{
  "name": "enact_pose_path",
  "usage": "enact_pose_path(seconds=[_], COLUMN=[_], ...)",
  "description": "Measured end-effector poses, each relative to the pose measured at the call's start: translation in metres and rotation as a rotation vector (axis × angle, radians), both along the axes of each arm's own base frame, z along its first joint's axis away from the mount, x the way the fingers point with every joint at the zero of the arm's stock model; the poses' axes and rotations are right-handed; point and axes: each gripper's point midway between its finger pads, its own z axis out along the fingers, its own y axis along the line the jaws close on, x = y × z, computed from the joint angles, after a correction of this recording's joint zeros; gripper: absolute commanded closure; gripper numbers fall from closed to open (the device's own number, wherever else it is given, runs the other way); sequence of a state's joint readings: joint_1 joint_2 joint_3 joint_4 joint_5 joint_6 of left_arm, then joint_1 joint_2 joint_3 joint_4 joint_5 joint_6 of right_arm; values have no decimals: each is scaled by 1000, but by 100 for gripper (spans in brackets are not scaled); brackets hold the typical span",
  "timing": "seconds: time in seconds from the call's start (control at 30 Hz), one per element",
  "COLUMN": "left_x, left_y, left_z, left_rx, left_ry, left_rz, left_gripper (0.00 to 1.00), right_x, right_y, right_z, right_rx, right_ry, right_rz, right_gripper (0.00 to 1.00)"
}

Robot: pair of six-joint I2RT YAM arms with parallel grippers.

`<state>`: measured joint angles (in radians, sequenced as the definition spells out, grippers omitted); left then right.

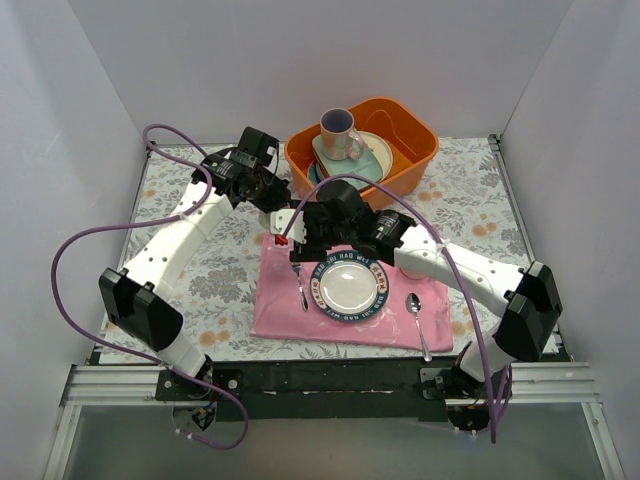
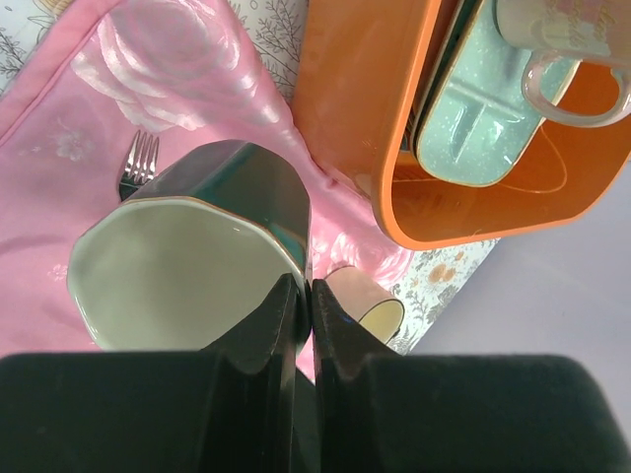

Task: Place the mixed dishes into the plastic bin
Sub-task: Pick up the cup at the center of the board.

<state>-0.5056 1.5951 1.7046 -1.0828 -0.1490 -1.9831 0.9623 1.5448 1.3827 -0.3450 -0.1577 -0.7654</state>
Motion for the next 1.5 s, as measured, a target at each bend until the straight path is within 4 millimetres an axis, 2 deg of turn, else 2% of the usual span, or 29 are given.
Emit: enact_pose_path(seconds=[0.17,0.27,0.3,0.4,0.57,0.67,0.7,0.77,1.0,1.17,1.33,1.5], left_x=[-1,-2,-2,0,4,6,6,7,7,4,4,4], left_y=[-6,-9,-9,-10,-9,-9,-9,-9,-8,-4,-2,-2], left_z=[2,2,2,4,6,7,8,9,12,22,36,34], left_rx=[-7,-9,-9,-13,-11,-17,-19,-21,-27,-50,-83,-90], left_ry=[-8,-12,-12,-22,-39,-45,-49,-53,-71,-123,-175,-188], left_rz=[-16,-22,-23,-18,-6,3,3,3,8,18,25,25], left_gripper=[100,100,100,100,100,100,100,100,100,100,90,90], right_x=[14,22,24,27,30,31,32,32,33,33,31,30], right_y=[1,1,1,1,0,-1,-1,-2,-1,1,2,1], right_z=[-6,-5,-5,-6,-12,-11,-11,-11,-7,4,16,16], right_rx=[-10,-6,-5,-10,-26,-22,-22,-21,-9,17,53,61], right_ry=[-26,-52,-58,-67,-66,-66,-67,-68,-56,3,54,83], right_rz=[-59,-93,-98,-116,-141,-156,-159,-164,-177,-163,-135,-127], right_gripper=[34,42,49,60,68,82,91,98,99,99,99,99])
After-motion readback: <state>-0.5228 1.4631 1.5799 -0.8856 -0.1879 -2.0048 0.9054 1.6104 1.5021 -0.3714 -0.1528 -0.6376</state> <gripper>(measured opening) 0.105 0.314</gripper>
